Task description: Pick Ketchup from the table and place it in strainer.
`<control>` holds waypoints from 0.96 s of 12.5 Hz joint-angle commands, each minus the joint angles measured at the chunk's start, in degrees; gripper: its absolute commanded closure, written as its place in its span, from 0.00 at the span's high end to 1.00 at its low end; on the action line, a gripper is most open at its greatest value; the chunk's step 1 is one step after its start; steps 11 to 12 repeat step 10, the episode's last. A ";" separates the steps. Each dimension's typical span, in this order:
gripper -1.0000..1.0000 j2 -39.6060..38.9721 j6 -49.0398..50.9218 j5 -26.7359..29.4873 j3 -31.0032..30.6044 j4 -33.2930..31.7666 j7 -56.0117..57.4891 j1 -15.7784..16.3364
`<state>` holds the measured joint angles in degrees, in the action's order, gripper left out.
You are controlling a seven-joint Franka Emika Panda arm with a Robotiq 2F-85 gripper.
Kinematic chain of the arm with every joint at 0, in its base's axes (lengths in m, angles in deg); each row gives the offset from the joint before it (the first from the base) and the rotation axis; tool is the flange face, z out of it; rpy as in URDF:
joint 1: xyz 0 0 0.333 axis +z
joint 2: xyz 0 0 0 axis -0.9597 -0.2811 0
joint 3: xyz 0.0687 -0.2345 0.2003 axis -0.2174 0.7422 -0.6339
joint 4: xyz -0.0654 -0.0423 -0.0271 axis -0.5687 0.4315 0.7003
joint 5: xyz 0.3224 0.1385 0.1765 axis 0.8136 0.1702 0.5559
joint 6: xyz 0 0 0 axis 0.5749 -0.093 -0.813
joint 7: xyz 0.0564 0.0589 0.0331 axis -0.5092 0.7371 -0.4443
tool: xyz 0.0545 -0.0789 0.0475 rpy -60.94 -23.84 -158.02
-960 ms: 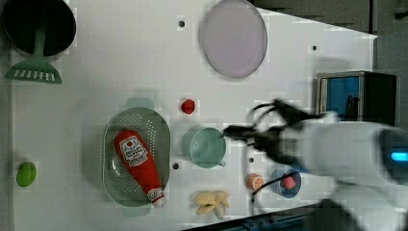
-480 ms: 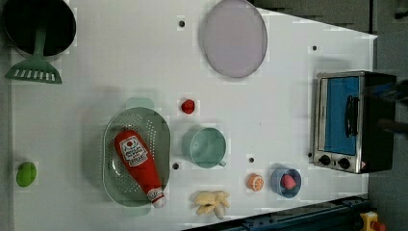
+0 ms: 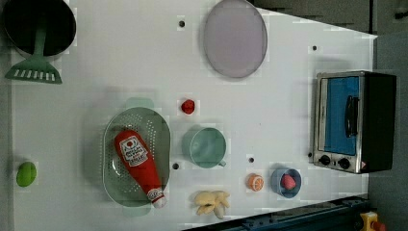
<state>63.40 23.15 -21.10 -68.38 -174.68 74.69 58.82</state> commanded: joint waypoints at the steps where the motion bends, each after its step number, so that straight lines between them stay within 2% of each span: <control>1: 1.00 -0.47 0.13 0.40 -3.65 -0.99 4.18 2.61; 6: 1.00 -0.40 4.02 1.89 -5.34 -0.89 3.28 2.95; 12: 1.00 -0.44 3.41 1.88 -5.67 -0.89 3.29 2.98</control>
